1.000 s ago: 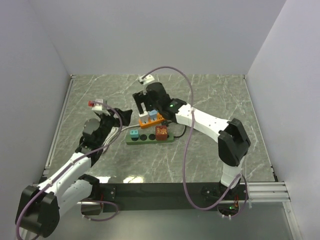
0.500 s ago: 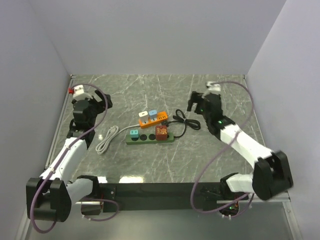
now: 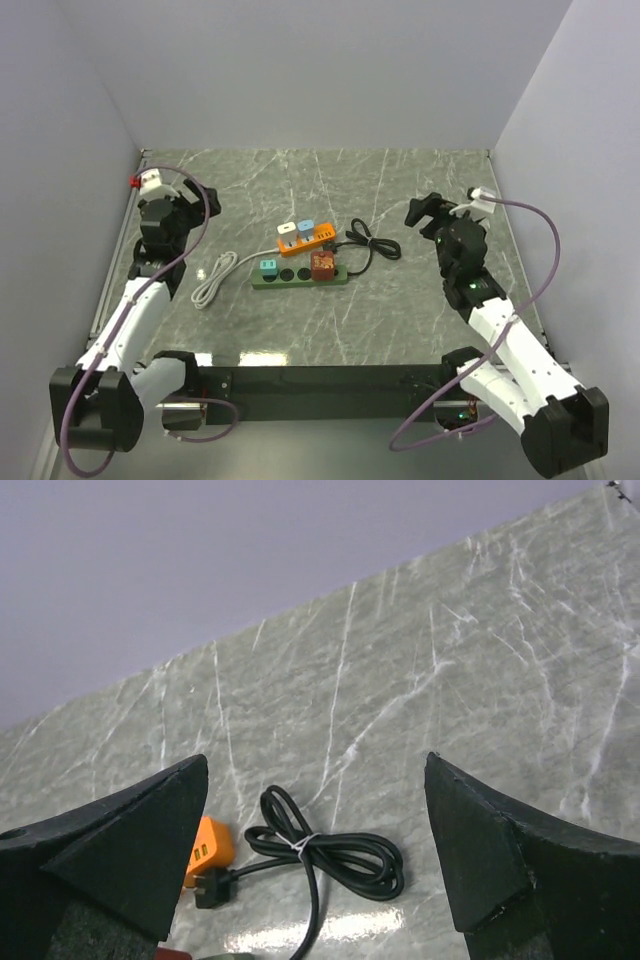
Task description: Insert the plug
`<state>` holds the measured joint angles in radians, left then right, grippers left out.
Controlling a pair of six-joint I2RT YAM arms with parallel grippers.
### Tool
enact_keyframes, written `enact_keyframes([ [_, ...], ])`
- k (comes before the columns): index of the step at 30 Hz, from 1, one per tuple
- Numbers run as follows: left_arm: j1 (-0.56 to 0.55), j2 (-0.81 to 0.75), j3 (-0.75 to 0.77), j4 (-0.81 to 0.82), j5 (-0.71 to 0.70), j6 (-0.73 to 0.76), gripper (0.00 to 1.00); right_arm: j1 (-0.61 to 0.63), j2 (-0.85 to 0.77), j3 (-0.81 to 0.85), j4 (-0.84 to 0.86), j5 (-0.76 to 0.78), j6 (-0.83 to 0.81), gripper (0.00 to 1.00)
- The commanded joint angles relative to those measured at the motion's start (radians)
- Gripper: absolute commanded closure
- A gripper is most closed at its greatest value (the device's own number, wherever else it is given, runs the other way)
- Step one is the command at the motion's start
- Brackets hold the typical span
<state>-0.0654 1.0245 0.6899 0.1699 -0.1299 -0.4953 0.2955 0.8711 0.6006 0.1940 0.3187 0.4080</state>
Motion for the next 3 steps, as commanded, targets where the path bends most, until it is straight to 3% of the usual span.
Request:
enact_keyframes([
  [1, 0.006, -0.037, 0.013, 0.037, -0.007, -0.012, 0.0, -0.006, -0.04, -0.012, -0.031, 0.049, 0.02, 0.05],
  [3, 0.006, -0.041, 0.01, 0.043, -0.002, -0.014, 0.01, -0.006, -0.06, -0.021, -0.039, 0.056, 0.023, 0.05],
])
